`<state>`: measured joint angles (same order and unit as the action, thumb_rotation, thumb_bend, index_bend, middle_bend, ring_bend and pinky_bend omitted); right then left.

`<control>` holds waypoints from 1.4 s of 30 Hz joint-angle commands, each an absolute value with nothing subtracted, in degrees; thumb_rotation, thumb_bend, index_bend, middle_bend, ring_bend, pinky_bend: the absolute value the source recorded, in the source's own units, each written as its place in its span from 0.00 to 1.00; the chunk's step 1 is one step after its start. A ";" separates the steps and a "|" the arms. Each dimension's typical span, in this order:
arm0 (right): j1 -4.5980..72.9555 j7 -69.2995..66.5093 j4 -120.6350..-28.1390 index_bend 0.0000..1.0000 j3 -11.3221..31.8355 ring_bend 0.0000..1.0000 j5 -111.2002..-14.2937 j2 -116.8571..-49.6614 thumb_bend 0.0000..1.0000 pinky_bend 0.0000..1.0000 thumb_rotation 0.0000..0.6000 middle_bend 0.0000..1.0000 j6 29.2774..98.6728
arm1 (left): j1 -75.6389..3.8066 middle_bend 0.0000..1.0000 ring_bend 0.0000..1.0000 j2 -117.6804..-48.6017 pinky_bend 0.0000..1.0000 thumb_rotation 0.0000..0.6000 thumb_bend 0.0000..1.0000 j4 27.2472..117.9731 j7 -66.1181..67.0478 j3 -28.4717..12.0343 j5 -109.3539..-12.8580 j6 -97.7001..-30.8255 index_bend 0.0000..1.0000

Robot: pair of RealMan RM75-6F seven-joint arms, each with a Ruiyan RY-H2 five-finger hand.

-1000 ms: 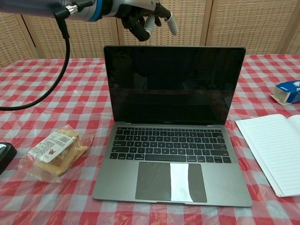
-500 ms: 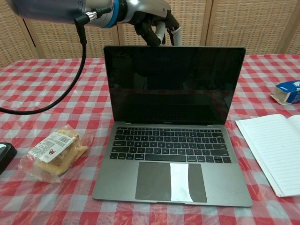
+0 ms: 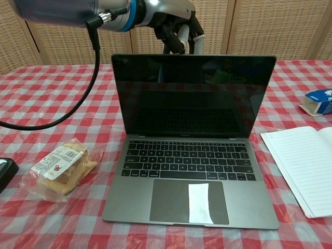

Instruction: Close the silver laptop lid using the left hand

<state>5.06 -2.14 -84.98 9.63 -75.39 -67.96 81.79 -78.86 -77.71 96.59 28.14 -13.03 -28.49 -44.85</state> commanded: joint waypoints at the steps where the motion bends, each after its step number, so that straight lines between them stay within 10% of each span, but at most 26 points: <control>1: 5.07 -2.12 -85.02 0.01 9.59 0.00 -75.50 -67.96 0.72 0.00 1.00 0.00 81.84 | -78.75 0.39 0.35 -77.27 0.46 1.00 1.00 97.43 27.75 -13.04 -28.90 -44.96 0.49; 42: 4.50 -1.85 -87.86 0.02 8.95 0.00 -77.52 -66.82 0.72 0.00 1.00 0.00 83.75 | -72.10 0.39 0.35 -75.94 0.46 1.00 1.00 114.83 27.63 -2.00 -40.91 -49.03 0.49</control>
